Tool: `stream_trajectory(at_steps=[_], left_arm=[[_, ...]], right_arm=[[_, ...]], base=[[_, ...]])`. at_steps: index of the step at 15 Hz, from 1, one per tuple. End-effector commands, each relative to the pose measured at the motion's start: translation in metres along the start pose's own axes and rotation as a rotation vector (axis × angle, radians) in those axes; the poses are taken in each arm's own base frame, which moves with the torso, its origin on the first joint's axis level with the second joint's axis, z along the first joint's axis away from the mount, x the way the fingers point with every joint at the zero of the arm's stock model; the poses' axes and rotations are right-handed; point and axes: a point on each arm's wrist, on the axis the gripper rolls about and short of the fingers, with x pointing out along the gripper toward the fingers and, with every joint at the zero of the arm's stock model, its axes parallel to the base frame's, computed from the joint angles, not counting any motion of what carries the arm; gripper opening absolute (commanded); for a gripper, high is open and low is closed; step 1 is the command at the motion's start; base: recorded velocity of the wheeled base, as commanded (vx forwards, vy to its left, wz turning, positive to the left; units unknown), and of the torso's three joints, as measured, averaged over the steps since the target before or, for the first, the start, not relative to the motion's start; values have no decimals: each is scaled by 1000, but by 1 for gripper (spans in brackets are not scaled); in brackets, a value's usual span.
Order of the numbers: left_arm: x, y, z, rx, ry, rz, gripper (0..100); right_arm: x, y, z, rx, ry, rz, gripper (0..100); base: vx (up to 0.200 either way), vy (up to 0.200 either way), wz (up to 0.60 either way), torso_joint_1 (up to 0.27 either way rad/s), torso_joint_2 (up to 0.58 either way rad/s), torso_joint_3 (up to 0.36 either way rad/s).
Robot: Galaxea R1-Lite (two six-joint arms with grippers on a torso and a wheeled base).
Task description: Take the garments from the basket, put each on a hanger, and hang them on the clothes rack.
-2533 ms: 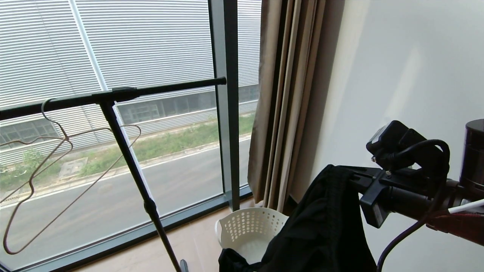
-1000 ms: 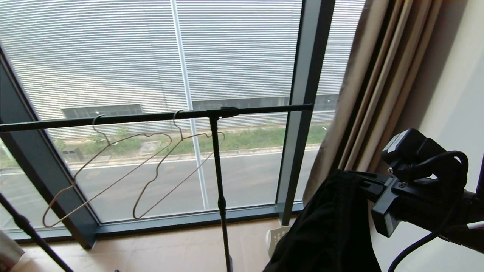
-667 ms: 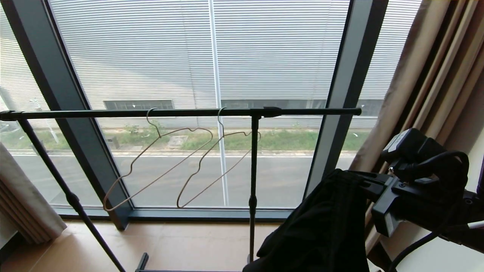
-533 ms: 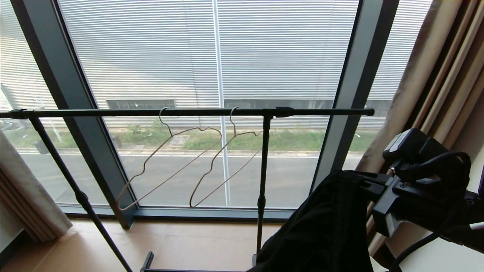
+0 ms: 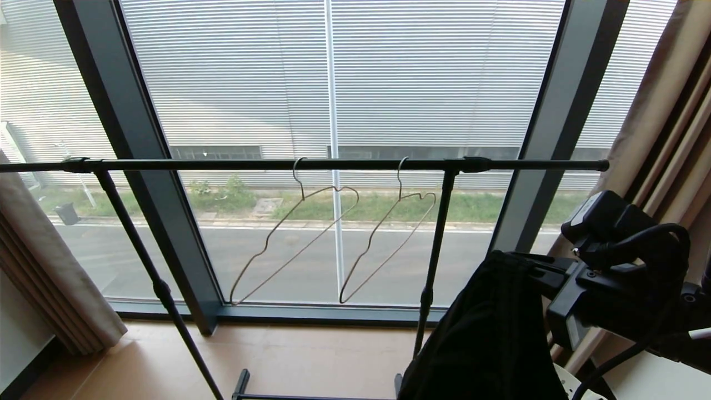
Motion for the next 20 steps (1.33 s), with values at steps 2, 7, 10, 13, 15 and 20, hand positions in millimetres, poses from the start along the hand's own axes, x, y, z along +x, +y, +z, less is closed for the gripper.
stream_trajectory(at_steps=[2,7,10,13,15,20], left_arm=[[0,0,0,0,1,0,100],[0,0,0,-2,1,0,100],[0,0,0,-2,1,0,100],[0,0,0,-2,1,0,100],[0,0,0,-2,1,0,100],[0,0,0,0,1,0,100]], right_arm=[[0,0,0,-1,1,1,0],[0,0,0,-1,1,1,0],[0,0,-1,-1,3,1,0],[1,1,-1,-2,6,2,0],[1,1,-1,-2,6,2,0],[2,1,-2,-4,11,4,0]], base=[[0,200,0,5,0,-5],[-40,160,0,4,2,5],[-200,0,0,2,5,1],[-200,0,0,-1,4,1],[-200,0,0,0,2,5],[0,0,0,0,0,0]])
